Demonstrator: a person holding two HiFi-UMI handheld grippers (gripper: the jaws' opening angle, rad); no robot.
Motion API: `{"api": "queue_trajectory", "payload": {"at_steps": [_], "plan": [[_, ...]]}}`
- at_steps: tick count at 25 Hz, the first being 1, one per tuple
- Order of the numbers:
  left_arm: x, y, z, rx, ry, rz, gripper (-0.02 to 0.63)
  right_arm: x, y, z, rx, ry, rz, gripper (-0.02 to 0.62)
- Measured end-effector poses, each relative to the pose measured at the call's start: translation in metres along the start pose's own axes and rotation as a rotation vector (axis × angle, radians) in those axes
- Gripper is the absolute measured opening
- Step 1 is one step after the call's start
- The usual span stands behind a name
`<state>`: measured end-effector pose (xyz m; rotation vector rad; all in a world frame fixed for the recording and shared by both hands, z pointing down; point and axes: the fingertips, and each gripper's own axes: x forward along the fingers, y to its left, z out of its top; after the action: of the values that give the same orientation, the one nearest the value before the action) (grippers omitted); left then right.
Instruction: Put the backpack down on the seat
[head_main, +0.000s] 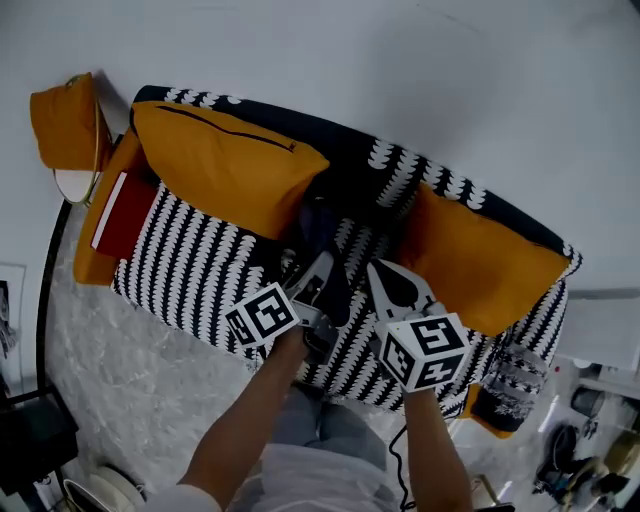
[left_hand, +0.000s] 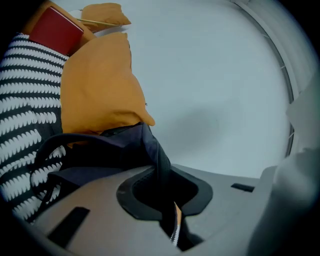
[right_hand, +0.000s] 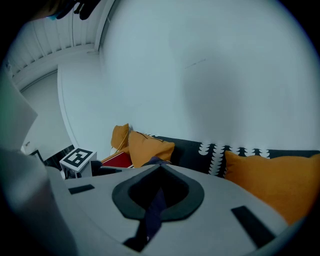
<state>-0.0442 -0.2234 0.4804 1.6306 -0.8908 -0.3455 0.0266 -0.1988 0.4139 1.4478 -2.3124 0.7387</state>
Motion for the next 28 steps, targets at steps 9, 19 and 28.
{"api": "queue_trajectory", "payload": {"at_steps": [9,19,28], "plan": [[0.033,-0.009,-0.014,0.019,0.018,-0.035,0.035,-0.002,-0.026,-0.022,0.048,0.001,0.016,0.002],[0.078,-0.017,-0.025,0.065,0.012,-0.029,0.035,-0.001,-0.059,-0.022,0.01,-0.006,0.051,0.002],[0.117,-0.016,-0.026,0.084,0.004,-0.026,0.035,0.013,-0.082,-0.023,0.017,0.002,0.083,0.002]]}}
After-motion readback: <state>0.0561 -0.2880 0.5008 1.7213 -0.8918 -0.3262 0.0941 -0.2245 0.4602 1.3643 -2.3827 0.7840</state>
